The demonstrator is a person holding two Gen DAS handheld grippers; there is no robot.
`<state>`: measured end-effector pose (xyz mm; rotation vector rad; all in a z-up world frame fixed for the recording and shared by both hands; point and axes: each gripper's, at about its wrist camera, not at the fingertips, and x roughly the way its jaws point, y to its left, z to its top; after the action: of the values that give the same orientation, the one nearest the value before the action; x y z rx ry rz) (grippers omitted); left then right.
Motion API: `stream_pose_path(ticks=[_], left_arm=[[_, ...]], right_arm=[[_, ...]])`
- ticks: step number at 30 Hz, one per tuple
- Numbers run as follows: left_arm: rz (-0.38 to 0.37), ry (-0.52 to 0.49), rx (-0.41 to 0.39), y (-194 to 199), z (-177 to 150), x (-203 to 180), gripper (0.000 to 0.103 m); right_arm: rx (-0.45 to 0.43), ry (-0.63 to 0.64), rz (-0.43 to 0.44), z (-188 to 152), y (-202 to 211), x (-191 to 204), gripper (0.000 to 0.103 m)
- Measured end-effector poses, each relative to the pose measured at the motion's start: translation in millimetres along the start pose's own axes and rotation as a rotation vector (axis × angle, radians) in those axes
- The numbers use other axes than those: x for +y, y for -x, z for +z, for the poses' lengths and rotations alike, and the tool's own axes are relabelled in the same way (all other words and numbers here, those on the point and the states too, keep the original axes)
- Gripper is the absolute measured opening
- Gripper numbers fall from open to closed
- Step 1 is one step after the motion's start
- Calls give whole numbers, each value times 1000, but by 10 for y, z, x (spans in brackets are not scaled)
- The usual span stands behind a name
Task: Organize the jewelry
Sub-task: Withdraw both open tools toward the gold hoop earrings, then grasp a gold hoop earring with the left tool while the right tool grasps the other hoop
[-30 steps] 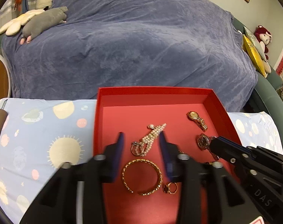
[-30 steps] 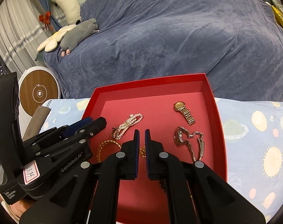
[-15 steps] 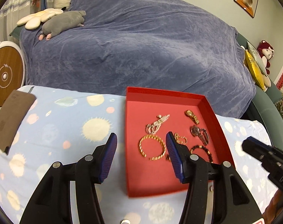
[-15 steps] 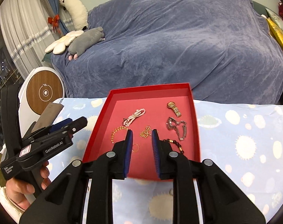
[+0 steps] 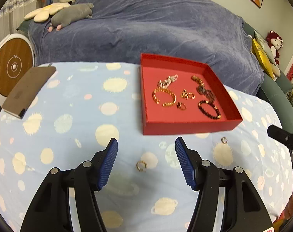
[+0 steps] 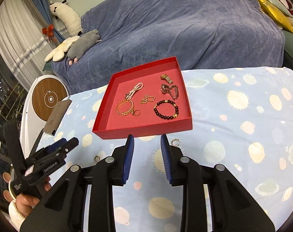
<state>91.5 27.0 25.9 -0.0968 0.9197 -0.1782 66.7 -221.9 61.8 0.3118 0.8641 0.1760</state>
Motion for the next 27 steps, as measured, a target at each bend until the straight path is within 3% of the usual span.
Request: stream_pose_path(ticks=[7, 14, 22, 24, 27], left_arm=[[65, -36, 62, -335, -333, 46, 59], [58, -76, 90, -544, -427, -41, 58], [86, -92, 77, -620, -421, -43, 37], [89, -94, 74, -617, -416, -29, 22], [68, -88, 81, -605, -406, -4, 14]], right_arm=[[52, 75, -44, -156, -171, 126, 35], [72, 76, -52, -165, -281, 92, 35], [106, 81, -85, -196, -417, 44, 36], [113, 84, -93, -201, -455, 29, 37], [124, 82, -116, -209, -535, -22, 38]])
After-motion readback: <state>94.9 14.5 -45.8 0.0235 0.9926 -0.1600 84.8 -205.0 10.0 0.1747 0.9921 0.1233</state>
